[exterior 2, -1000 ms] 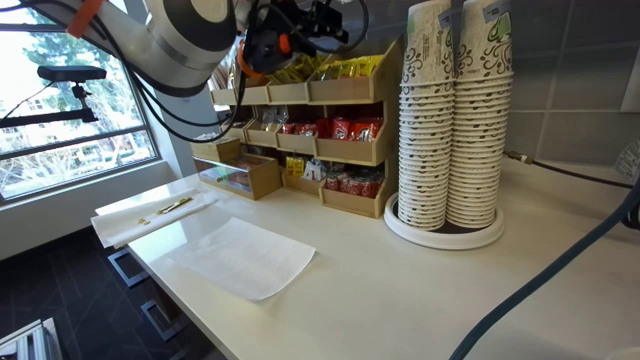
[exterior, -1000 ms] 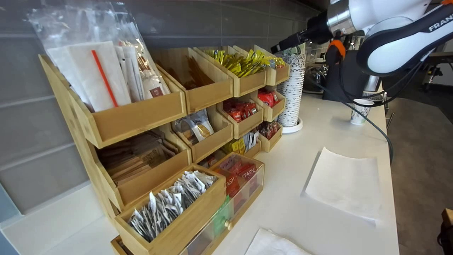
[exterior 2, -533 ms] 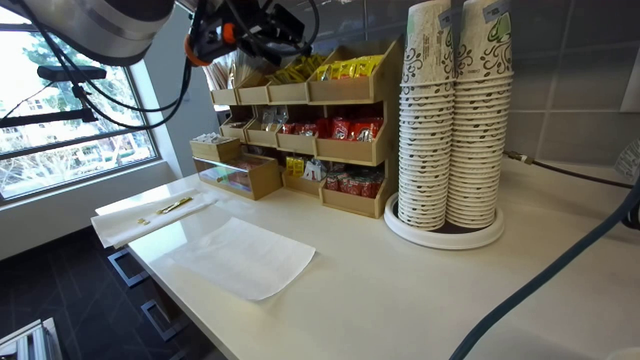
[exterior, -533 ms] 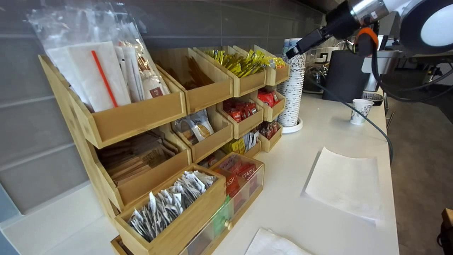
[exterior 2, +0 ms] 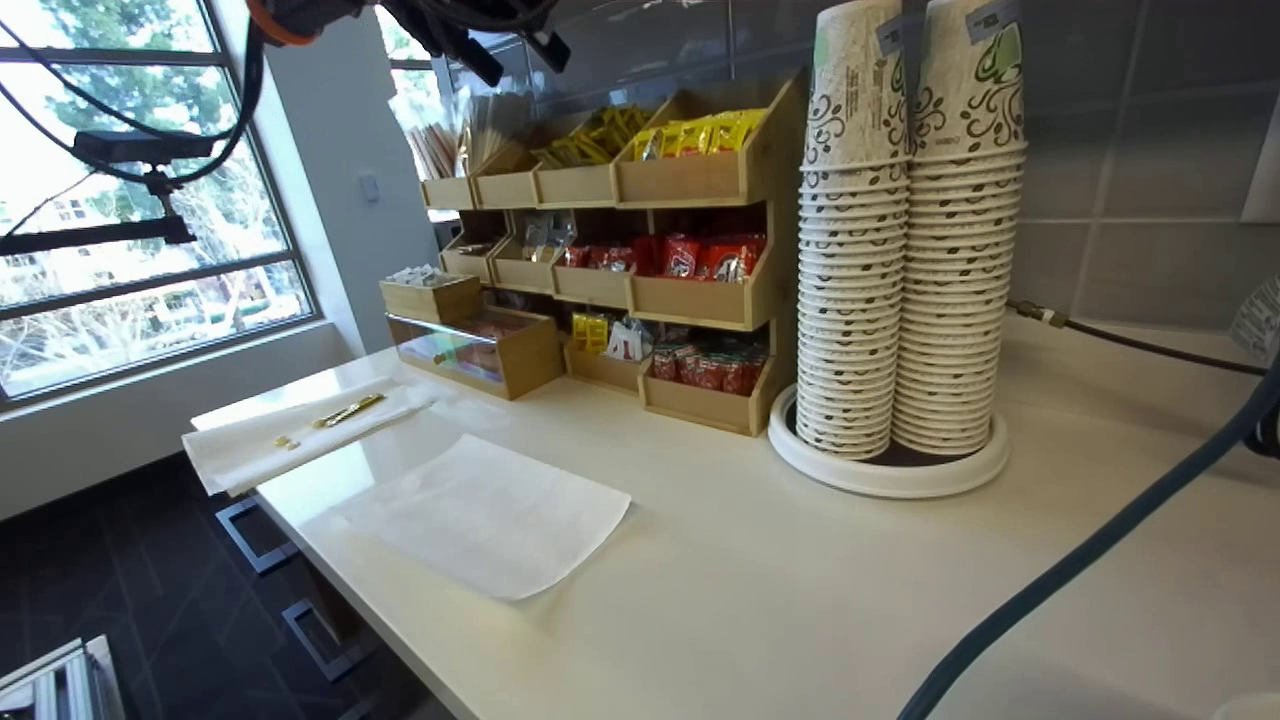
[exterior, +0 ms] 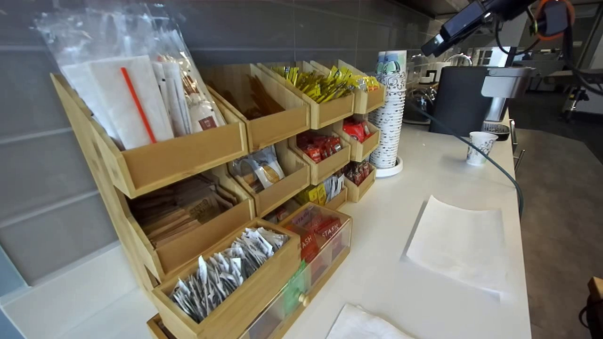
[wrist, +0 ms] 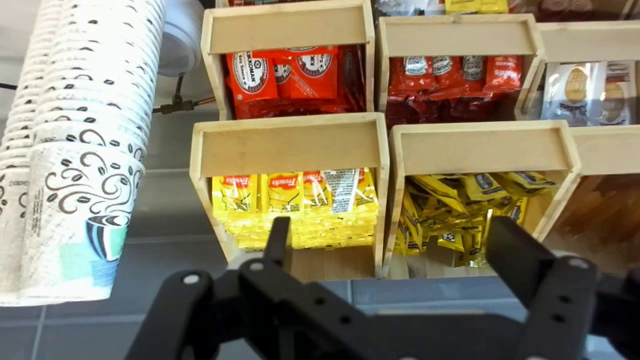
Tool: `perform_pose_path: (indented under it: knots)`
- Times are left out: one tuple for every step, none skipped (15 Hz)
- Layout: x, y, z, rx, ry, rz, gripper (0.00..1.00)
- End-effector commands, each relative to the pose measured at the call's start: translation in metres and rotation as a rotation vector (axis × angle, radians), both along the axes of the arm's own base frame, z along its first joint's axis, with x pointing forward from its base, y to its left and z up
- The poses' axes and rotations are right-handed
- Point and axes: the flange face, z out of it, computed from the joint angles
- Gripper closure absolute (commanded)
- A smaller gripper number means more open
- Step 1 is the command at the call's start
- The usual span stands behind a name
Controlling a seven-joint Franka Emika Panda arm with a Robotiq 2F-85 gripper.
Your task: Put the white sachet on the top right rack
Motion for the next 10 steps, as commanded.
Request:
perform_pose_path:
  knots:
    - [-0.027, -0.001, 0.011, 0.054, 0.035, 0.053, 0.00]
    - [-0.032, -0.002, 0.013, 0.063, 0.048, 0.066, 0.00]
    - [-0.035, -0.003, 0.014, 0.073, 0.060, 0.078, 0.00]
    - [-0.039, -0.003, 0.015, 0.082, 0.072, 0.095, 0.00]
    - [-0.042, -0.003, 0.016, 0.088, 0.083, 0.108, 0.00]
    - [-0.045, -0.003, 0.015, 0.092, 0.093, 0.122, 0.00]
    - [-0.046, -0.004, 0.014, 0.108, 0.088, 0.139, 0.00]
    - [-0.036, -0.005, 0.015, 0.087, 0.090, 0.099, 0.00]
    - [-0.037, -0.005, 0.015, 0.092, 0.091, 0.110, 0.00]
    - [-0.038, -0.005, 0.016, 0.093, 0.088, 0.115, 0.00]
